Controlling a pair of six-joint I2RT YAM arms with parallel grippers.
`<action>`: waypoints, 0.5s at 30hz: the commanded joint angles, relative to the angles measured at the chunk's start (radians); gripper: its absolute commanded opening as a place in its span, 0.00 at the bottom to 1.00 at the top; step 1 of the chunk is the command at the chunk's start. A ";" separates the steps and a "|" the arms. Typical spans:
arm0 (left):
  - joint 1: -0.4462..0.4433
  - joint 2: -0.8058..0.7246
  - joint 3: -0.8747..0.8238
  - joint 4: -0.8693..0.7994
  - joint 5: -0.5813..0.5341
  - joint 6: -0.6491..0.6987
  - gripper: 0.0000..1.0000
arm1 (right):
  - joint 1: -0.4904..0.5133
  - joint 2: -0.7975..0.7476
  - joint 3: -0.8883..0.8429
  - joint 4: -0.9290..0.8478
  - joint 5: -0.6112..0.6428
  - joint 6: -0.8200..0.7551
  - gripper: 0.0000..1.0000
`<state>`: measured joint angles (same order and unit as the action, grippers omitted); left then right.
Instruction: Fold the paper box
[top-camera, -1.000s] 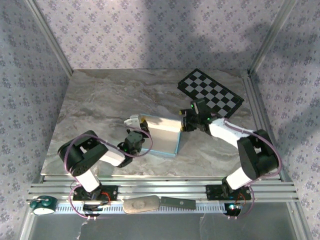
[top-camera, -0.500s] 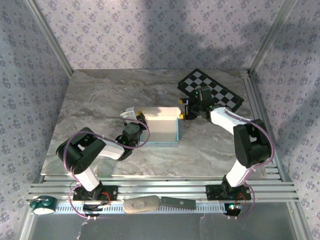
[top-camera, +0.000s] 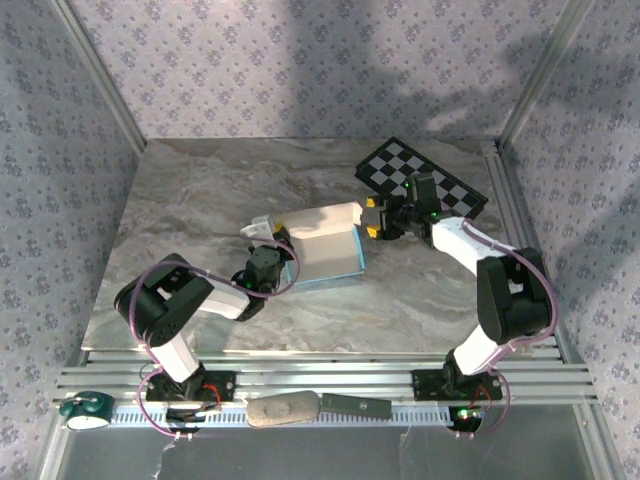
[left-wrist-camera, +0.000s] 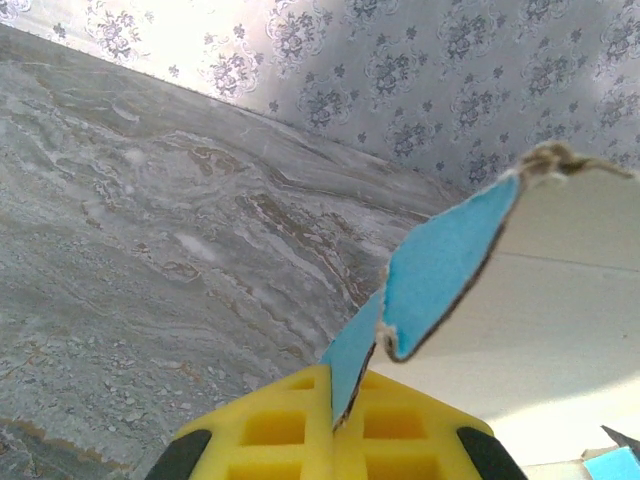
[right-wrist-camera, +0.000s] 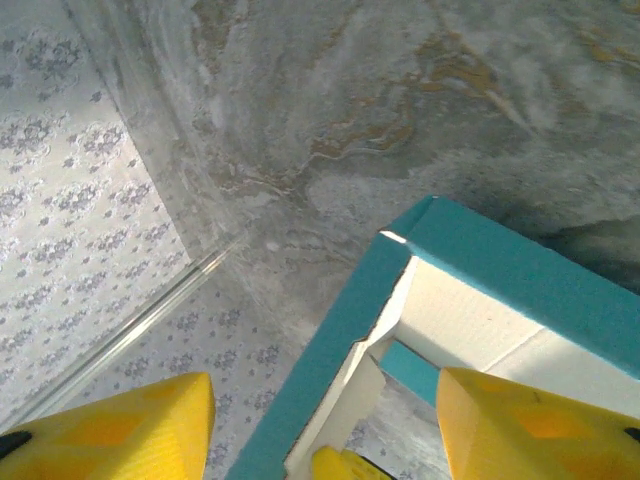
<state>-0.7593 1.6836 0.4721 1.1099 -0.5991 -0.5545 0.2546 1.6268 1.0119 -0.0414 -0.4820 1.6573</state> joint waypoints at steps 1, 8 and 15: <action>-0.001 -0.002 -0.004 0.030 0.002 -0.016 0.00 | -0.018 0.052 0.076 -0.032 -0.032 -0.079 0.61; 0.001 -0.008 -0.007 0.019 -0.002 -0.017 0.00 | -0.027 0.141 0.204 -0.068 -0.077 -0.166 0.48; -0.001 -0.012 0.007 -0.010 -0.007 -0.027 0.00 | -0.017 0.043 0.003 -0.058 -0.011 -0.217 0.19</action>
<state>-0.7593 1.6836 0.4721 1.0996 -0.5987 -0.5671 0.2379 1.7157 1.0939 -0.0723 -0.5144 1.4788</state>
